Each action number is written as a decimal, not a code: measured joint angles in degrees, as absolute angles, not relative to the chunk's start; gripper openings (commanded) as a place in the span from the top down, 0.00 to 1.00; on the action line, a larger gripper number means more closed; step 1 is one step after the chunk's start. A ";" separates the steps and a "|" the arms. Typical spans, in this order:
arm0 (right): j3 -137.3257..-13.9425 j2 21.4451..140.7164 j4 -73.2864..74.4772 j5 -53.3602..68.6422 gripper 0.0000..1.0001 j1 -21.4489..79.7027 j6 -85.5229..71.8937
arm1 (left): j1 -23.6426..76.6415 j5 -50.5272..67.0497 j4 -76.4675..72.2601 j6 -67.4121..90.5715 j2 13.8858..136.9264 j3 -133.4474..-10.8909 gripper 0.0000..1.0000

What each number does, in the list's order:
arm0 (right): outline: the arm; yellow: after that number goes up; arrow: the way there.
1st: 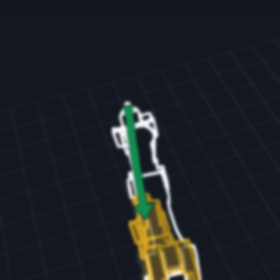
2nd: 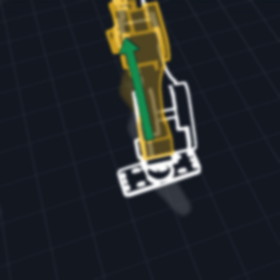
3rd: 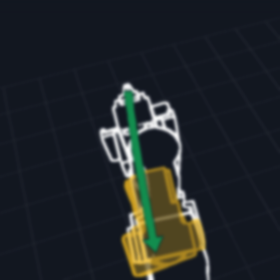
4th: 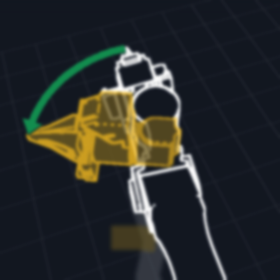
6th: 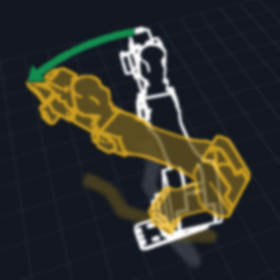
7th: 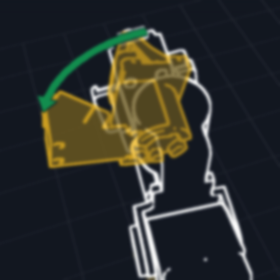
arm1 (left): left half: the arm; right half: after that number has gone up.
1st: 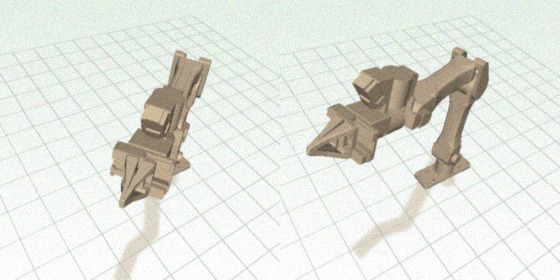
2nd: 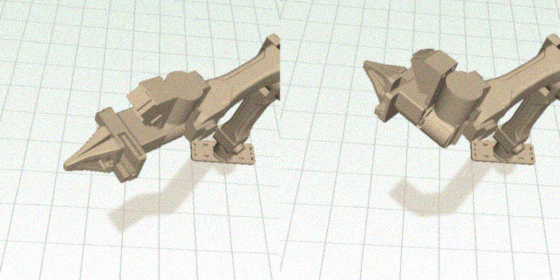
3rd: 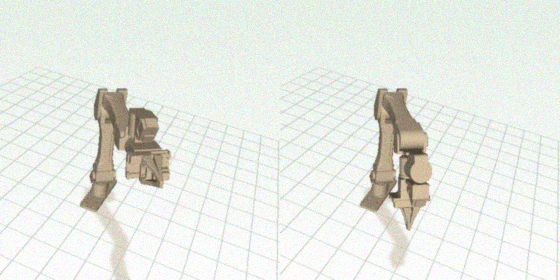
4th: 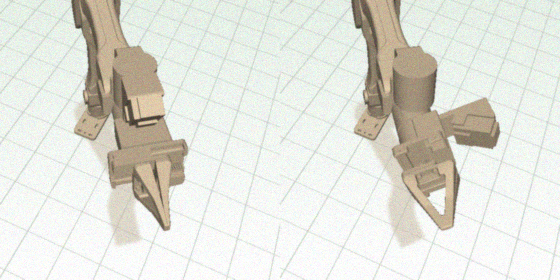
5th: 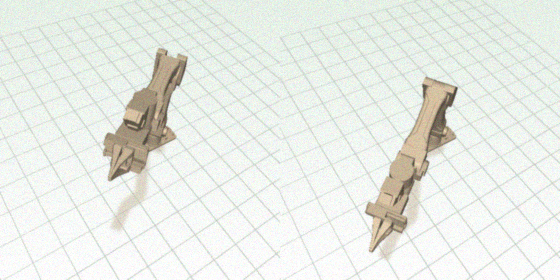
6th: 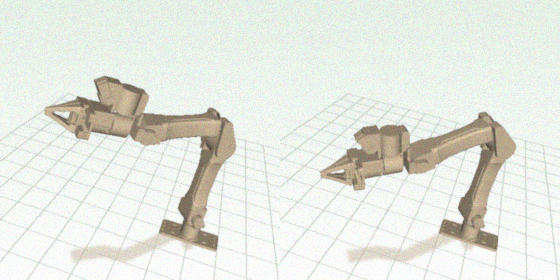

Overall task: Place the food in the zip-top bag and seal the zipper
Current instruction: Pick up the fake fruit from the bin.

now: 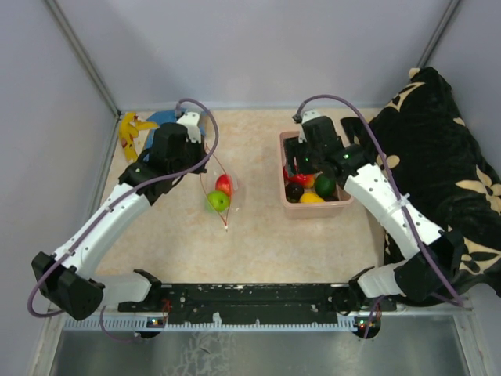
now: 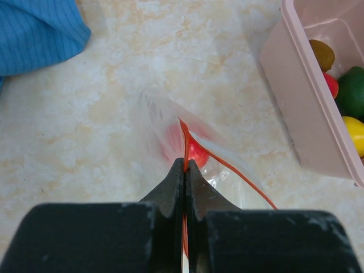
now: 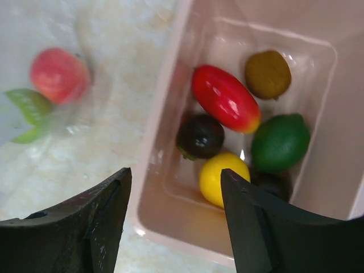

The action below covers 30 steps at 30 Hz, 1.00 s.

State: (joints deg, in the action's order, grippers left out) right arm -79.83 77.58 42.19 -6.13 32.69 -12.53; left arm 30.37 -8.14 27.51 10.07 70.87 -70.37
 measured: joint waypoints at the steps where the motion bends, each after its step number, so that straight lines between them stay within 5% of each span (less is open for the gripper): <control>1: -78.37 77.78 42.39 -6.15 0.32 31.38 -12.49 | 30.37 -8.14 27.70 9.98 71.33 -70.41 1.00; 10: -72.40 83.88 42.04 -7.01 0.20 23.70 -12.05 | 30.37 -8.03 29.85 9.26 73.87 -70.89 1.00; 30: -73.32 101.80 37.80 -8.49 0.19 22.57 -11.62 | 29.91 -6.94 30.20 9.13 75.44 -71.55 1.00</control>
State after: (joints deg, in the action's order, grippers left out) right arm -73.32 101.80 37.80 -8.49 22.57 -11.62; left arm 29.91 -6.94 30.20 9.13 75.44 -71.55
